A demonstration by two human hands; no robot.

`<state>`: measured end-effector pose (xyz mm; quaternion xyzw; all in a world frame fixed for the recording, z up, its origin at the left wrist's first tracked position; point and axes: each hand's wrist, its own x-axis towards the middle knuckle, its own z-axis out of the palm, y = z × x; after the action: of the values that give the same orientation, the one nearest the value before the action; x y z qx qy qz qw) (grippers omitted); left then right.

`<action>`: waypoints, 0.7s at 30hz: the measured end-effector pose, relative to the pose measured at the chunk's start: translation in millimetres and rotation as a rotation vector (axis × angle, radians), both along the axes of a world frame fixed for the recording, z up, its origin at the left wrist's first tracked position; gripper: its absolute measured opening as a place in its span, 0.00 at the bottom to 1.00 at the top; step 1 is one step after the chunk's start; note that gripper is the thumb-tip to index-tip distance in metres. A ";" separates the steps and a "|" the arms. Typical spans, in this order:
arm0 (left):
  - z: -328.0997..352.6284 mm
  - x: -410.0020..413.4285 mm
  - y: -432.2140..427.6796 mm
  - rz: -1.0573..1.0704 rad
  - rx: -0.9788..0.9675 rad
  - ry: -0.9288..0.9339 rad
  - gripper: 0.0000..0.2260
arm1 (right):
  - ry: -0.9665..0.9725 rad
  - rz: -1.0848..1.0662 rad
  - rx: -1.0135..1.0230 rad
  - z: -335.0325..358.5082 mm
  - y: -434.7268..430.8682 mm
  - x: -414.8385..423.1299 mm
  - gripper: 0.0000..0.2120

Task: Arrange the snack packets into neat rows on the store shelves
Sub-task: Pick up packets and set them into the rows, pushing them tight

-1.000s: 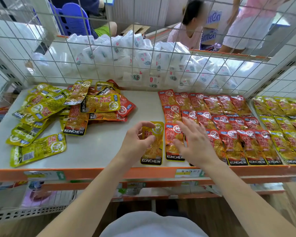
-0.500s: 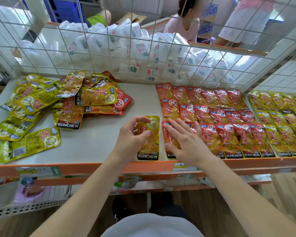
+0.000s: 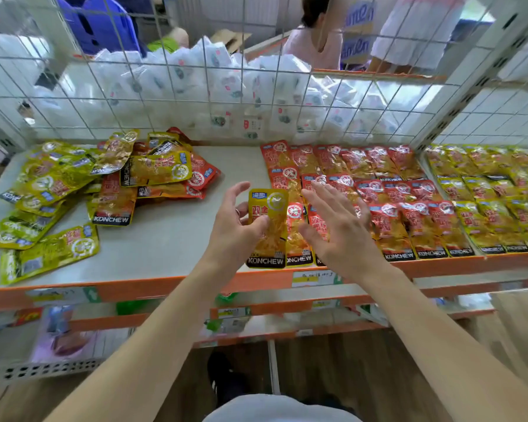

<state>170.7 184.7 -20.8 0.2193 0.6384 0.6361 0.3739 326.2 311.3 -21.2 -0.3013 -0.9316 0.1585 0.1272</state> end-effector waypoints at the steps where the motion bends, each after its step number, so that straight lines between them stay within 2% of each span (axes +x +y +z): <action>1: 2.1 8.7 3.4 -0.001 -0.012 0.009 0.25 | 0.025 -0.010 -0.006 2.9 1.7 8.0 0.29; 5: 14.3 57.5 24.1 -0.001 -0.051 0.094 0.18 | 0.105 -0.047 -0.011 14.4 13.2 62.4 0.28; 8: 22.8 111.1 43.9 0.033 -0.054 0.085 0.12 | 0.121 -0.086 -0.012 22.6 25.9 123.9 0.30; 14: 29.8 230.2 89.8 -0.008 -0.028 0.096 0.08 | 0.157 -0.187 0.006 28.9 52.3 252.7 0.29; 18: 30.8 302.6 118.8 -0.075 -0.048 0.068 0.15 | 0.155 -0.278 0.019 32.7 62.9 328.3 0.27; 21: 35.7 349.1 135.1 -0.151 -0.029 0.011 0.16 | 0.166 -0.344 -0.020 35.3 72.2 376.7 0.28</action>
<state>519.7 319.9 14.9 0.2649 0.6311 0.5956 0.4205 702.9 383.5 14.1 -0.4434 -0.8510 0.1677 0.2258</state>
